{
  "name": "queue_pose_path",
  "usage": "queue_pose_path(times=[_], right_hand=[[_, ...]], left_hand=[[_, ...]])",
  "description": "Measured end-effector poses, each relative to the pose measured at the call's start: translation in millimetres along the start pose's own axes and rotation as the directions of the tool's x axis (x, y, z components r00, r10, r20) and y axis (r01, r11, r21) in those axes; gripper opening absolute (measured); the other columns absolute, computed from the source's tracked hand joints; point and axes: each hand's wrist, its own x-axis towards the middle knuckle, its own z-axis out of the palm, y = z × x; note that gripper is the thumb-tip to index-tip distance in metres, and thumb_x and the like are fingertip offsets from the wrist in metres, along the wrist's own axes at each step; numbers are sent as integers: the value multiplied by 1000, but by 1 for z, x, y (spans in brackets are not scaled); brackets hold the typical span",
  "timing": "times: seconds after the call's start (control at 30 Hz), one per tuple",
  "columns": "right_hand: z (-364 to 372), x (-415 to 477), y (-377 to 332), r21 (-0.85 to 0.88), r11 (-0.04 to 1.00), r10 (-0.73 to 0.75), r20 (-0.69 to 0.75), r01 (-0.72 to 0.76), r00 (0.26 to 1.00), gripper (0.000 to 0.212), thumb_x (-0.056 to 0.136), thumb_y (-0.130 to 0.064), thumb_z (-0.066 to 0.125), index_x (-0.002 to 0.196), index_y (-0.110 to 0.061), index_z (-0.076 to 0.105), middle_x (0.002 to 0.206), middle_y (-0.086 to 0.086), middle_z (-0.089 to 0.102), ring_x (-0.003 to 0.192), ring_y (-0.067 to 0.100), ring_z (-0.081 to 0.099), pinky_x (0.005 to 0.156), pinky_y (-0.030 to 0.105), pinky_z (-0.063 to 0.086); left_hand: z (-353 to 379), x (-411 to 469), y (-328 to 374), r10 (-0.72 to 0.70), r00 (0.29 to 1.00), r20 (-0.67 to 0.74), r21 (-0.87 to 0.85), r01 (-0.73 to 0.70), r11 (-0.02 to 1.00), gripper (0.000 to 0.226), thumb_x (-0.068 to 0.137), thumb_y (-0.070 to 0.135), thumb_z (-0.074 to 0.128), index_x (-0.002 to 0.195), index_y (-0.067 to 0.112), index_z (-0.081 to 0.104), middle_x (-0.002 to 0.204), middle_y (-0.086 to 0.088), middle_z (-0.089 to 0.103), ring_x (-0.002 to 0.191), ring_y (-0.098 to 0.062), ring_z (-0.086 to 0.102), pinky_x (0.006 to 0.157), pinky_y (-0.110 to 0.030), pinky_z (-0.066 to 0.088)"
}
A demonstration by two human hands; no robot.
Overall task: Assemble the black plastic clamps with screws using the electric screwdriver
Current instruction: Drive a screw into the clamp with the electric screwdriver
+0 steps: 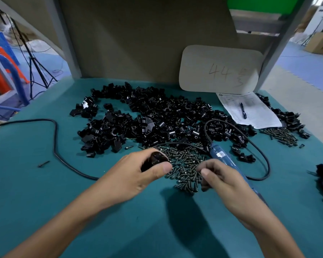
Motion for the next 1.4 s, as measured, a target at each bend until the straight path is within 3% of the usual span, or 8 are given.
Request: queue_pose_path(times=[0.1, 0.17, 0.27, 0.63, 0.73, 0.93, 1.13, 1.4], right_hand=[[10, 1, -24, 448, 893, -82, 83, 37, 993, 12, 95, -27, 63, 98, -23, 74, 88, 0, 68, 82, 15, 65, 76, 27, 56], [13, 2, -36, 576, 817, -143, 159, 26, 977, 21, 89, -37, 73, 101, -21, 74, 90, 4, 69, 81, 15, 66, 74, 27, 56], [18, 3, -47, 642, 766, -184, 244, -17, 952, 27, 86, -38, 77, 105, -19, 75, 88, 3, 69, 78, 13, 66, 71, 26, 57], [30, 17, -51, 686, 706, -151, 390, -178, 908, 22, 87, -32, 77, 102, -17, 76, 78, -2, 65, 67, 8, 60, 63, 22, 53], [32, 18, -49, 680, 711, -145, 392, -180, 908, 23, 87, -33, 77, 102, -16, 77, 76, -3, 65, 65, 8, 60, 62, 22, 53], [31, 19, -47, 675, 725, -136, 332, -134, 933, 17, 88, -31, 77, 100, -19, 77, 78, -2, 66, 68, 7, 62, 65, 23, 54], [29, 17, -45, 619, 771, -135, 384, -146, 914, 17, 94, -31, 72, 102, -17, 76, 75, -4, 62, 67, 9, 60, 65, 23, 54], [22, 14, -54, 47, 969, -249, 190, 244, 950, 11, 101, -36, 60, 98, -29, 68, 81, -8, 65, 72, 10, 56, 65, 26, 49]], left_hand=[[0, -3, 4, 49, 999, -4, 55, -49, 997, 56, 78, 88, 48, 118, 51, 57, 86, 10, 68, 65, -8, 60, 58, -33, 50], [-1, -5, 8, 78, 996, -34, 67, -75, 995, 48, 81, 84, 48, 119, 55, 56, 85, 12, 68, 62, -4, 59, 55, -23, 47], [-2, -9, 14, 115, 989, -91, 97, -106, 990, 44, 83, 79, 46, 120, 57, 58, 85, 18, 68, 64, -1, 58, 57, -13, 42], [-3, -14, 23, 172, 984, -35, 137, -166, 977, 36, 95, 59, 51, 129, 50, 57, 106, 28, 68, 96, 3, 64, 77, -17, 45], [-2, -14, 23, 177, 984, 13, 146, -177, 973, 31, 98, 55, 52, 126, 46, 59, 110, 22, 69, 104, -5, 65, 86, -33, 50], [-3, -13, 22, 189, 982, 2, 162, -187, 969, 30, 97, 61, 50, 125, 52, 57, 108, 24, 68, 93, -1, 64, 75, -25, 46], [-3, -13, 23, 200, 980, 10, 203, -197, 959, 41, 94, 67, 45, 131, 53, 52, 111, 25, 66, 102, -3, 64, 82, -35, 53], [-3, -9, 20, 209, 977, -36, 344, -185, 921, 59, 90, 78, 36, 139, 47, 48, 115, 31, 62, 106, 9, 56, 86, -17, 48]])
